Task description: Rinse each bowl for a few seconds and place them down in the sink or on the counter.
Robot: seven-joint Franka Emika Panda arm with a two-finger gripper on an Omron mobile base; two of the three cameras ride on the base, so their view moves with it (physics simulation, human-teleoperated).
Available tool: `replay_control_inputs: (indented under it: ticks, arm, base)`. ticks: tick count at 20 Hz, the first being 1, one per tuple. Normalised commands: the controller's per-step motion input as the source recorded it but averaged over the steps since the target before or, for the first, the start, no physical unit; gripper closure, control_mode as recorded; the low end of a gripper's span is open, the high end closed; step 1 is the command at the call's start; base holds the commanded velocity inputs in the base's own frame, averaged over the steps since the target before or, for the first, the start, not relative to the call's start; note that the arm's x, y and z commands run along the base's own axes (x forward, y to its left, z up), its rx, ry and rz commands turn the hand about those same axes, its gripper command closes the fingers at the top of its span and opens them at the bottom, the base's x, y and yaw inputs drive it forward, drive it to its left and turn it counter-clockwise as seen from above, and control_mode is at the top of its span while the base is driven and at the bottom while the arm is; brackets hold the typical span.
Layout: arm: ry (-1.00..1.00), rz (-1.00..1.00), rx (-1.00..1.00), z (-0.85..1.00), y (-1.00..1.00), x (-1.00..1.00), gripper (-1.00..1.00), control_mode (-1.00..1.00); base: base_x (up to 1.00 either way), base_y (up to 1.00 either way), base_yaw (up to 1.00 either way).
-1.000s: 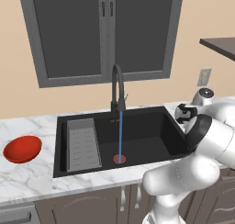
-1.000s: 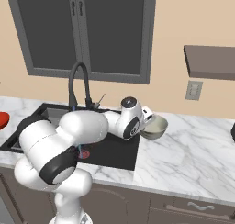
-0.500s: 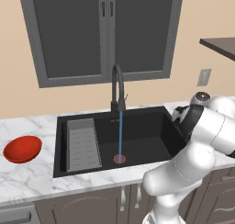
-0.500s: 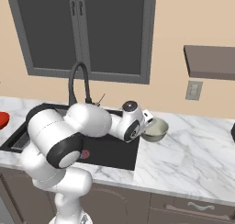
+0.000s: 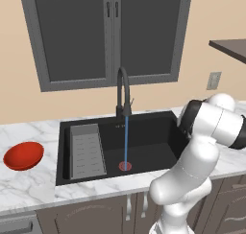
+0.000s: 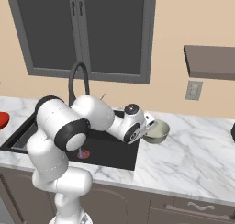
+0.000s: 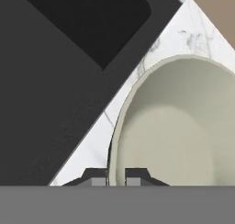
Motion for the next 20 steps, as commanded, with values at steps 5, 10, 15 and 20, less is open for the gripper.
replay_control_inputs:
  ticks: [5,10,15,20]
  arm:
    - [0.00,-0.01,0.00,-0.22,-0.08,0.14,1.00,-1.00]
    - [0.00,-0.01,0.00,-0.22,-0.11,0.11,-1.00,-1.00]
    - [0.00,0.00,0.00,-0.07,-0.08,0.05,-1.00,-1.00]
    - [0.00,0.00,0.01,0.00,-0.02,0.00,-1.00,-1.00]
  base:
    - [0.00,0.00,0.00]
    - [0.00,0.00,0.00]
    - [0.00,0.00,0.00]
    - [0.00,0.00,0.00]
